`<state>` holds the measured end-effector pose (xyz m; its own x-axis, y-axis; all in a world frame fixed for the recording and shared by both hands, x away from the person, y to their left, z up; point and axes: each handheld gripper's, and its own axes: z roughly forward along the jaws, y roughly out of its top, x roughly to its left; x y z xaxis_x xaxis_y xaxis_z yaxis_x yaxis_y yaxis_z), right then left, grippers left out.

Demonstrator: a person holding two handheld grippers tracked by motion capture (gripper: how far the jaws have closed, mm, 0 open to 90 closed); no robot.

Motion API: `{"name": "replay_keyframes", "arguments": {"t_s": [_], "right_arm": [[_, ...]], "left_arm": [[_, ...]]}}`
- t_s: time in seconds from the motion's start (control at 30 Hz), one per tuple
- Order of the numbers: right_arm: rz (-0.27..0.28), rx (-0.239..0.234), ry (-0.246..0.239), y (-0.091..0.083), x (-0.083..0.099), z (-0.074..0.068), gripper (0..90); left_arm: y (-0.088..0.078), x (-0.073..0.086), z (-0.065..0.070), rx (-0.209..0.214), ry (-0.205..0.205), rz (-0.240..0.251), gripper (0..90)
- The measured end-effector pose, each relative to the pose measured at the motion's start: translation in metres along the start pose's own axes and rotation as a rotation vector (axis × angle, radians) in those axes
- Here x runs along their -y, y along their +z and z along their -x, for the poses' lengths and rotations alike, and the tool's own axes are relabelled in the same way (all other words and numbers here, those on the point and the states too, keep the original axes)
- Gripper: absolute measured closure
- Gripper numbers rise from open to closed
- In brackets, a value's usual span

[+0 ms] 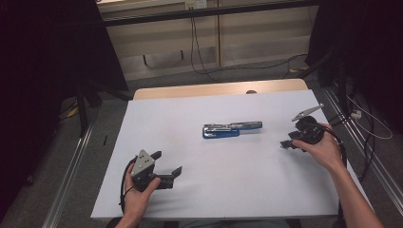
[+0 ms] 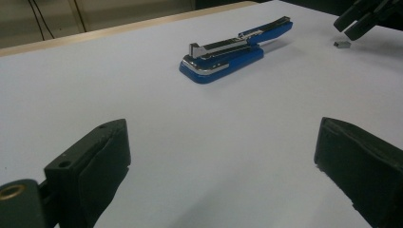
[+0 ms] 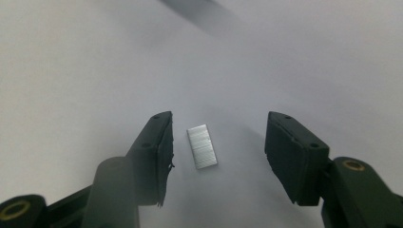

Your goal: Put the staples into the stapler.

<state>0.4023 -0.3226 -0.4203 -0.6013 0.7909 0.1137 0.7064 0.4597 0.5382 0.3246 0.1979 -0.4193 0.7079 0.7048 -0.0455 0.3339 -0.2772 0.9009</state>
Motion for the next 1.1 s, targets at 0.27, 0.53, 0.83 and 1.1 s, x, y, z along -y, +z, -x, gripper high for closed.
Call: {"name": "replay_keyframes", "arguments": {"t_s": [0.27,0.53,0.83,1.1], "right_arm": [[-0.084,0.023,-0.055,0.006,-0.003,-0.004,51.9],[-0.133,0.026,-0.117,0.009,-0.005,-0.007,64.3],[-0.139,-0.002,-0.141,0.011,-0.006,-0.010,77.2],[-0.143,-0.007,-0.123,0.012,-0.007,-0.010,79.1]], "left_arm": [[-0.001,0.000,-0.003,-0.009,-0.008,-0.001,4.9],[0.000,0.000,-0.002,-0.001,-0.004,-0.001,4.8],[0.001,0.000,-0.001,0.001,-0.002,-0.006,4.9],[0.001,0.001,-0.002,0.002,-0.006,-0.010,4.8]]}}
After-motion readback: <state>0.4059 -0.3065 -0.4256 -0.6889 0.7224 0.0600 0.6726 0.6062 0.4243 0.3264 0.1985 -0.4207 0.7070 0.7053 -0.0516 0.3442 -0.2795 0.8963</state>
